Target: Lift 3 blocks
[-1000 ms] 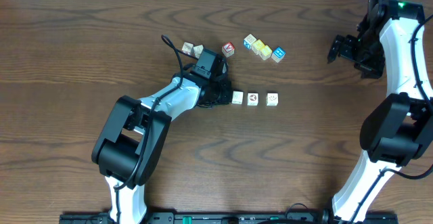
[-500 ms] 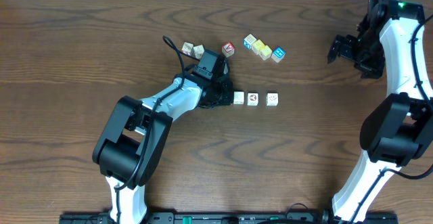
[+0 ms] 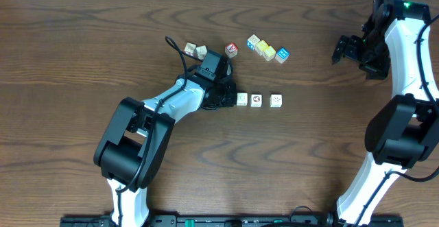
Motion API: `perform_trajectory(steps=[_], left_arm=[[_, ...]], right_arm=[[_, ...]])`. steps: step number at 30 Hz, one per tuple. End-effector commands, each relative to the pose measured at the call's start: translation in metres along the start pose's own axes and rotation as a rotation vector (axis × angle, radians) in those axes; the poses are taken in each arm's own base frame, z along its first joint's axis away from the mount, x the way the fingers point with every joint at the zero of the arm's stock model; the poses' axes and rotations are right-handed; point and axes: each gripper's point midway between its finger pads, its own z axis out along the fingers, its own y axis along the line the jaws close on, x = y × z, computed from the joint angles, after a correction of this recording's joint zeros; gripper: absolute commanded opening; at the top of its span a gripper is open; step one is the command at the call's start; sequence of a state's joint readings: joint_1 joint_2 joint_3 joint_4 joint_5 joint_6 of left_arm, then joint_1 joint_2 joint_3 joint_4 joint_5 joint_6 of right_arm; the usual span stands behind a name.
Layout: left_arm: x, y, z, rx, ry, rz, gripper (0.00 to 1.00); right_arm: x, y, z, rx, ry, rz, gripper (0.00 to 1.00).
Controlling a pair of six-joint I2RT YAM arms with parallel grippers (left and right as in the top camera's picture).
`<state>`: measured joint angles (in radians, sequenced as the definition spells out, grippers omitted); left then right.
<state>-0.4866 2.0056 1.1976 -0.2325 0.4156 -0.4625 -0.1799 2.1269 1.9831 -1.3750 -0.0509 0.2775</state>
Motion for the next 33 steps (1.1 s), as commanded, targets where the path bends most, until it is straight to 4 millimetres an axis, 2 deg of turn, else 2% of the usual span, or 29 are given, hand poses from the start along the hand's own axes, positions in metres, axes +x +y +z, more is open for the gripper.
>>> perform_trajectory(steps=[1, 33], left_arm=[[-0.004, -0.002, 0.003, -0.002, -0.006, 0.030, 0.19], [0.000, -0.013, 0.004, 0.038, 0.005, 0.066, 0.19]], right_arm=[[-0.003, 0.002, -0.012, -0.001, -0.035, 0.000, 0.99], [-0.003, 0.001, -0.012, -0.001, -0.035, 0.000, 0.99]])
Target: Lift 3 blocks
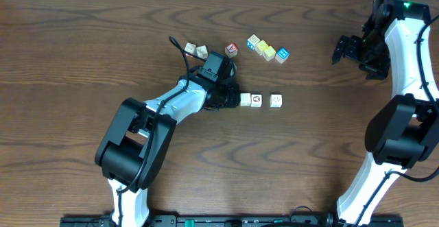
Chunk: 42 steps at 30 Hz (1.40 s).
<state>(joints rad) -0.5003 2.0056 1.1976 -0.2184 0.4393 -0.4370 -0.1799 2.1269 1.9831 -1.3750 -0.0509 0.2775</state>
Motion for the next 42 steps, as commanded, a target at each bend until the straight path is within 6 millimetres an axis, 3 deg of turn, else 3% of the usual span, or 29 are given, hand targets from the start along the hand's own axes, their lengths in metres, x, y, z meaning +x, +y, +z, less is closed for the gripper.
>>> perform_trajectory(steps=[1, 25, 28, 42], left_arm=[[-0.003, -0.003, 0.003, 0.008, -0.002, 0.024, 0.19], [-0.003, -0.003, 0.003, 0.008, 0.001, 0.136, 0.19], [0.000, -0.014, 0.002, 0.073, 0.017, 0.193, 0.19], [0.003, -0.013, 0.002, 0.076, 0.029, 0.188, 0.19]], right_arm=[[-0.003, 0.001, -0.012, -0.001, -0.035, 0.000, 0.99], [-0.003, 0.002, -0.012, -0.001, -0.035, 0.000, 0.99], [-0.003, 0.001, -0.012, -0.001, -0.035, 0.000, 0.99], [-0.003, 0.001, -0.012, -0.001, -0.035, 0.000, 0.99]])
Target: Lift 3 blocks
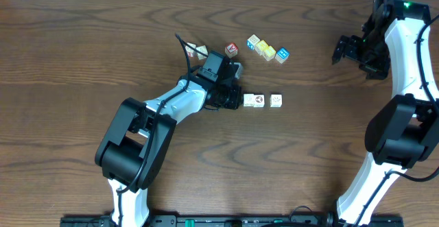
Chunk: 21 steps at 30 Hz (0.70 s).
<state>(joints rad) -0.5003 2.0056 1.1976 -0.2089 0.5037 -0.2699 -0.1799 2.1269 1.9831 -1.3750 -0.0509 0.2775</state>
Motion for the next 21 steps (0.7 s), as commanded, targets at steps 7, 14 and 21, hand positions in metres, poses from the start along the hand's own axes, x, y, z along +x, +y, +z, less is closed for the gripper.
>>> perform_trajectory(steps=[7, 14, 21], left_arm=[[0.003, -0.015, 0.001, 0.089, 0.035, 0.017, 0.19], [0.001, -0.017, 0.001, 0.096, 0.028, 0.021, 0.19], [0.003, -0.022, 0.003, 0.101, 0.030, 0.034, 0.18]], right_arm=[[-0.003, 0.001, -0.012, -0.001, -0.035, 0.000, 0.99], [-0.003, 0.001, -0.012, -0.001, -0.035, 0.000, 0.99], [-0.003, 0.001, -0.012, -0.001, -0.035, 0.000, 0.99]])
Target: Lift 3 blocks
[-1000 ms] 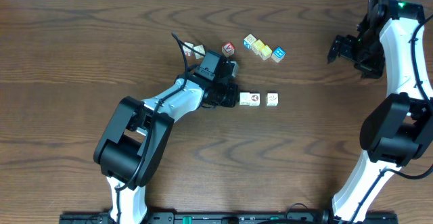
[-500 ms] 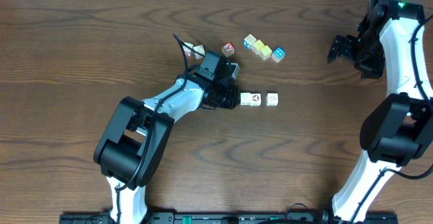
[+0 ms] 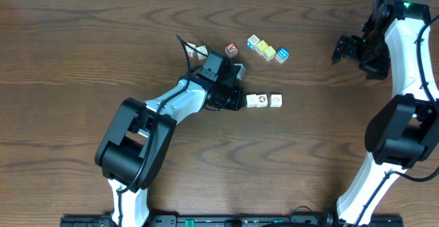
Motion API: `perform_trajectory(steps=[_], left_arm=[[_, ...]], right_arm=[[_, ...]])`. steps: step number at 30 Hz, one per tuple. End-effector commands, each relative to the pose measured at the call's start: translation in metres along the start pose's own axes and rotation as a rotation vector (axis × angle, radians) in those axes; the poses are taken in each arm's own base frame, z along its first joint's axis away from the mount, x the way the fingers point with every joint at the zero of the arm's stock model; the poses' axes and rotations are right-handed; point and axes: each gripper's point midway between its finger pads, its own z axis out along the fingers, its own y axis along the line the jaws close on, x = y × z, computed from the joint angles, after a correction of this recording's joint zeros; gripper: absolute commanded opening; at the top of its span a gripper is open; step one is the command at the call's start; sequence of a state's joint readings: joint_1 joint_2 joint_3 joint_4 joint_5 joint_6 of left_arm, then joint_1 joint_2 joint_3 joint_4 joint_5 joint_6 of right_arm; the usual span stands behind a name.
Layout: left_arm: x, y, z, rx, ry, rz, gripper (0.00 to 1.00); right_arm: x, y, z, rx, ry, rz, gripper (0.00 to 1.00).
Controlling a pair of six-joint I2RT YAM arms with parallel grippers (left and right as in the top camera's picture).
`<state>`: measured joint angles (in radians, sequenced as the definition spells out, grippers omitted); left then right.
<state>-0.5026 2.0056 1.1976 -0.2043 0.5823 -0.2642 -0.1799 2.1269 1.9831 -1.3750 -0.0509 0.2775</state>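
Three small white blocks lie in a row at mid-table: the left one [image 3: 252, 101] and the middle one [image 3: 262, 100] touch, and the right one [image 3: 276, 100] sits just beyond them. My left gripper [image 3: 239, 95] is low on the table, right against the left block's left side. Its fingers are dark and hidden under the wrist, so their state does not show. My right gripper [image 3: 337, 51] hangs far off at the right rear, with its fingers spread and nothing between them.
Behind the left gripper lie two pale blocks [image 3: 197, 50] and a red-faced block [image 3: 232, 49]. A diagonal line of several coloured blocks [image 3: 269, 49] lies behind the white row. The left arm's cable [image 3: 184, 49] loops over the table.
The left gripper has shifted slightly right. The left and middle white blocks have moved right with it, and the gap to the right block has nearly gone. The right arm has not moved.
At first the left gripper touched the left white block, and the three blocks were evenly spaced. It then stood further right at each moment. The left block met the middle one, and now both sit close to the third.
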Motion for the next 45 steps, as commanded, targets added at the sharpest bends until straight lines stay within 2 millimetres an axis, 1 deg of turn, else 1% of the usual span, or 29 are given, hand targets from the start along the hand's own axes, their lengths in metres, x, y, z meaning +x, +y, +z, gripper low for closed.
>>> perform_trajectory(steps=[1, 11, 17, 19, 21, 22, 23, 25, 28, 34, 37, 39, 40, 42, 43, 44, 45], left_arm=[[-0.001, -0.009, 0.004, 0.025, 0.009, 0.027, 0.19], [-0.001, -0.011, 0.005, 0.028, 0.006, 0.034, 0.19], [-0.001, -0.008, 0.005, 0.016, 0.003, 0.031, 0.19], [-0.002, -0.005, 0.004, 0.012, 0.004, 0.023, 0.19], [-0.002, 0.005, 0.000, -0.016, 0.005, 0.001, 0.19], [-0.002, 0.014, -0.004, -0.048, 0.003, -0.018, 0.19], [-0.003, 0.023, -0.009, -0.078, 0.000, -0.037, 0.15], [-0.006, 0.039, -0.022, -0.122, -0.012, -0.075, 0.12], [-0.015, 0.057, -0.050, -0.149, -0.049, -0.134, 0.11], [-0.025, 0.075, -0.099, -0.175, -0.113, -0.210, 0.11], [-0.026, 0.084, -0.118, -0.187, -0.136, -0.246, 0.13], [-0.025, 0.092, -0.126, -0.196, -0.140, -0.274, 0.17], [-0.023, 0.097, -0.129, -0.201, -0.141, -0.290, 0.22], [-0.020, 0.106, -0.135, -0.211, -0.136, -0.323, 0.25], [-0.018, 0.110, -0.137, -0.214, -0.135, -0.336, 0.31], [-0.017, 0.113, -0.139, -0.217, -0.135, -0.348, 0.42], [-0.017, 0.115, -0.141, -0.219, -0.136, -0.354, 0.50]], right_arm=[[-0.003, 0.001, -0.012, -0.001, -0.035, 0.000, 0.99], [-0.003, 0.001, -0.012, -0.001, -0.035, 0.000, 0.99], [-0.003, 0.001, -0.012, -0.001, -0.035, 0.000, 0.99], [-0.003, 0.001, -0.012, -0.001, -0.035, 0.000, 0.99], [-0.003, 0.001, -0.012, -0.001, -0.035, 0.000, 0.99], [-0.003, 0.001, -0.012, -0.001, -0.035, 0.000, 0.99], [-0.003, 0.001, -0.012, -0.001, -0.035, 0.000, 0.99], [-0.003, 0.002, -0.012, -0.001, -0.035, 0.000, 0.99], [-0.003, 0.001, -0.012, -0.001, -0.035, 0.000, 0.99], [-0.003, 0.002, -0.012, -0.001, -0.035, 0.000, 0.99], [-0.003, 0.002, -0.012, -0.001, -0.035, 0.000, 0.99], [-0.003, 0.001, -0.012, -0.001, -0.035, 0.000, 0.99], [-0.003, 0.001, -0.012, -0.001, -0.035, 0.000, 0.99], [-0.003, 0.001, -0.012, -0.001, -0.035, 0.000, 0.99], [-0.003, 0.002, -0.012, -0.001, -0.035, 0.000, 0.99], [-0.003, 0.001, -0.012, -0.001, -0.035, 0.000, 0.99], [-0.003, 0.001, -0.012, -0.001, -0.035, 0.000, 0.99]])
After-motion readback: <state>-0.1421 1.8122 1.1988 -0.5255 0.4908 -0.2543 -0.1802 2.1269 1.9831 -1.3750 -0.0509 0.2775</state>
